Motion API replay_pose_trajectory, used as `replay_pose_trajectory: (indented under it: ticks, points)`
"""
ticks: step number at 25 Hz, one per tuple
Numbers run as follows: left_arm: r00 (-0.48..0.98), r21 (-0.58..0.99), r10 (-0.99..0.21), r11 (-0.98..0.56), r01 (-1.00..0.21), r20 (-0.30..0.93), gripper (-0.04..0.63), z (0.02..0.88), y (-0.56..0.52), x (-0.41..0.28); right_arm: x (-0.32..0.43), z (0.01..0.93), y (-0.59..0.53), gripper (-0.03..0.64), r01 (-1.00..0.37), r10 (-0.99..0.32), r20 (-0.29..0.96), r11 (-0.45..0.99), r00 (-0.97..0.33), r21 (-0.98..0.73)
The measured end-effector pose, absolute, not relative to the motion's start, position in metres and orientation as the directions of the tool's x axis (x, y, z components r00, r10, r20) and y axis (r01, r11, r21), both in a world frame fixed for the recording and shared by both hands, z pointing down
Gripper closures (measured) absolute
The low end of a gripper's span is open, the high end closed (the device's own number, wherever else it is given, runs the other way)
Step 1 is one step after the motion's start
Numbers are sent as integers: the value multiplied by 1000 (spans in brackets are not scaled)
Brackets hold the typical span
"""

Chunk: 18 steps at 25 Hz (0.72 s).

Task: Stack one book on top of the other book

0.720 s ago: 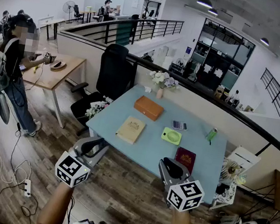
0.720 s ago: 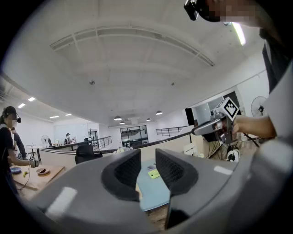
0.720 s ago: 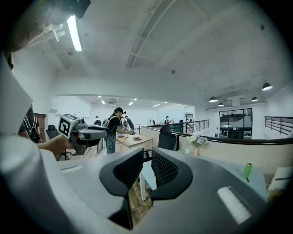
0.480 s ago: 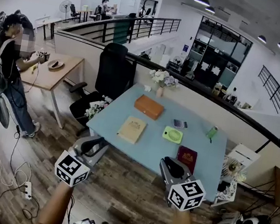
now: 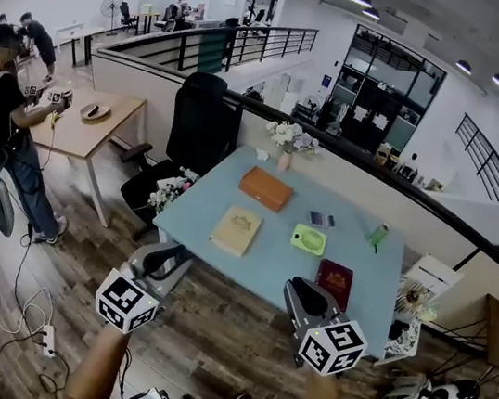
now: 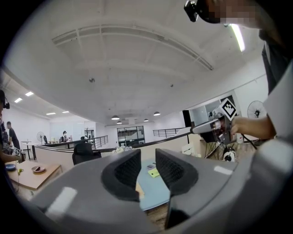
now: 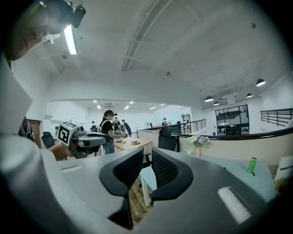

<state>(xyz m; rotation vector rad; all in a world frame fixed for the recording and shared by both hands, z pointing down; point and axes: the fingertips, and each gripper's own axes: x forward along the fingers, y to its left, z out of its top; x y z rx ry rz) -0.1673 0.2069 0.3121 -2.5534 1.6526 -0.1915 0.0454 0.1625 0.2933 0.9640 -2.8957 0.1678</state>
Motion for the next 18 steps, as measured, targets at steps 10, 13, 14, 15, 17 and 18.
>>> replay_pose_trajectory:
  ticks: [10,13,14,15,17,18]
  points:
    - [364,-141,-927,-374,-917,92,468,325,177,-170,35,303,114,578,-558,-549,104,823,-830,-107]
    - [329,-138,-937,-343,-929,114,468,329,165,-172,31,306,94,578,-525,-516,100,842,-851,-123]
    - [318,-138,-941,-332,-933,117,468,329,160,-172,29,307,87,578,-513,-504,99,849,-858,-126]
    - [307,-136,-945,-321,-937,114,468,328,155,-172,28,308,80,578,-501,-492,99,856,-865,-128]
    - [289,-132,-952,-301,-944,103,468,326,143,-169,26,311,65,578,-479,-469,98,867,-877,-134]
    - [277,-134,-955,-290,-948,106,468,326,138,-167,26,311,56,578,-469,-460,98,873,-883,-136]
